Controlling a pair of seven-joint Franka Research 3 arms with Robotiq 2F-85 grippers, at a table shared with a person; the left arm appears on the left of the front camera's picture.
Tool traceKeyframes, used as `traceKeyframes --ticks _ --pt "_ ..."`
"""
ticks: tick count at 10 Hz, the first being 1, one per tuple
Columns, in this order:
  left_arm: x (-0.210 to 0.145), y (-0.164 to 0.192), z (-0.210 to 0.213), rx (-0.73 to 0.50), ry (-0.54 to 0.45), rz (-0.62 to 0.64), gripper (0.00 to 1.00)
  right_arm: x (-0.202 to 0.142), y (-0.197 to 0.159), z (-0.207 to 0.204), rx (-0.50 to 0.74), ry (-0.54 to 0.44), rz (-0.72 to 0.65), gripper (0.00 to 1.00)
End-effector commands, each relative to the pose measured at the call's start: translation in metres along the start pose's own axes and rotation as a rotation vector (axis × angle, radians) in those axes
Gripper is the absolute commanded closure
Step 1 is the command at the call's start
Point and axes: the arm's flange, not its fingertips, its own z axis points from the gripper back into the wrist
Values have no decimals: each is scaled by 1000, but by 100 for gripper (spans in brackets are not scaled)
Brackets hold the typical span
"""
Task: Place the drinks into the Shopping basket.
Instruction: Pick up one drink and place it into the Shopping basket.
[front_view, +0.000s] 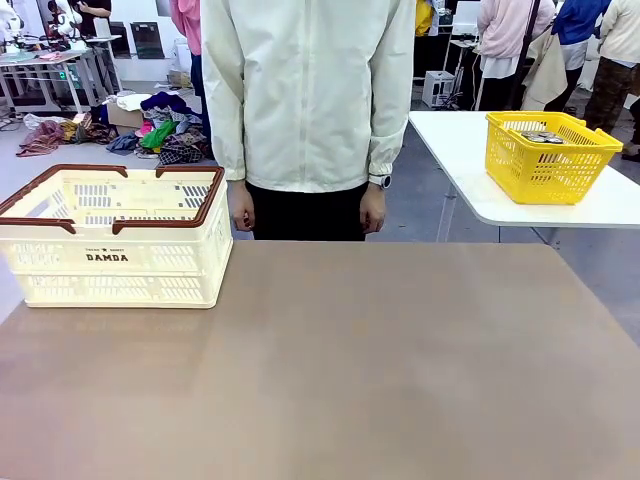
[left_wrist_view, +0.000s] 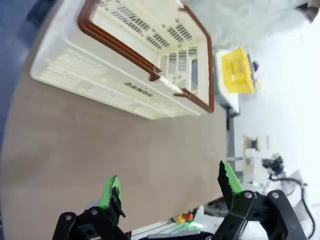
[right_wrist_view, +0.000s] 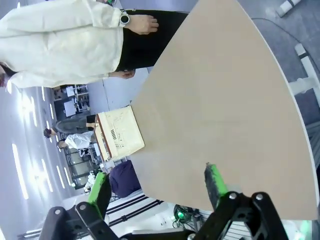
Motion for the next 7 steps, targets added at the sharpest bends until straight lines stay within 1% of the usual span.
traceKeyframes --ticks 1,7 --pt "0 -9 0 3 23 -29 0 -6 24 10 -27 23 69 0" --pt "0 -9 0 3 23 -29 0 -6 24 10 -27 23 69 0"
